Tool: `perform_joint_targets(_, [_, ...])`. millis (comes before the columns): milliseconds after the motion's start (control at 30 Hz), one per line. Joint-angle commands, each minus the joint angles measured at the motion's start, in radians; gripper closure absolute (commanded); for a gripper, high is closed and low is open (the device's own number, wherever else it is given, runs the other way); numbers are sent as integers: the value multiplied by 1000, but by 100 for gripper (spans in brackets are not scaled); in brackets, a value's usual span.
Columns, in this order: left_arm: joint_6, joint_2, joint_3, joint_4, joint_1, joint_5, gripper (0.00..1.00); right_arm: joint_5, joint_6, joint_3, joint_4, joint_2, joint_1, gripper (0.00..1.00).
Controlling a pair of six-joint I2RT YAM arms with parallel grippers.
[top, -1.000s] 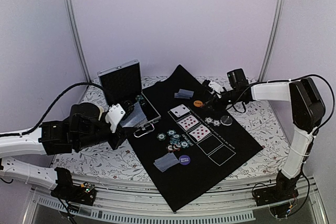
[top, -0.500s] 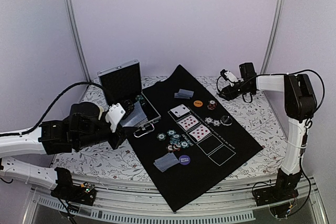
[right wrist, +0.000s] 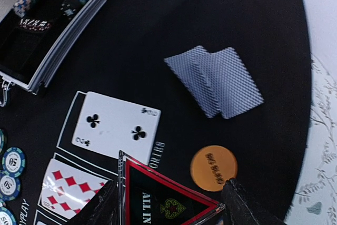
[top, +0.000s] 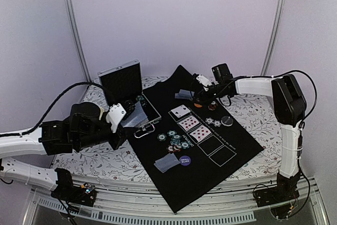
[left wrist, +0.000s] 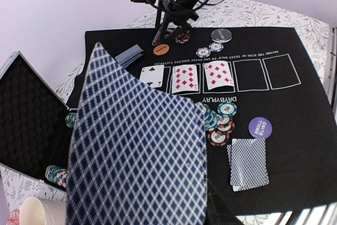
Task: Distribute texas hold em gaming equipment
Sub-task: Place the all-in button in the big blind area.
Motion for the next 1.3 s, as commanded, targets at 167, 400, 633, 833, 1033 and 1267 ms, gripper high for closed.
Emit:
perform_joint_targets(167, [-10, -14, 20, -12, 12, 0, 65, 115, 139, 8, 4, 114, 7, 66])
perform_joint_targets(400, [-10, -8, 21, -9, 11, 0, 65, 148, 192, -26, 39, 112, 10, 67])
perform_joint_targets(633, [-10, -11, 20, -9, 12, 0, 65, 130, 191, -42, 38, 111, 21, 66])
perform_joint_targets(833, [-11, -9, 22, -9, 11, 2, 65, 130, 181, -50, 39, 111, 28, 62])
perform_joint_targets(1033, [-13, -14, 20, -11, 11, 4, 65, 134, 172, -42, 27, 112, 31, 46])
perform_joint_targets(1267, [-14, -11, 19, -10, 11, 8, 65, 148, 156, -20, -1, 107, 44, 26])
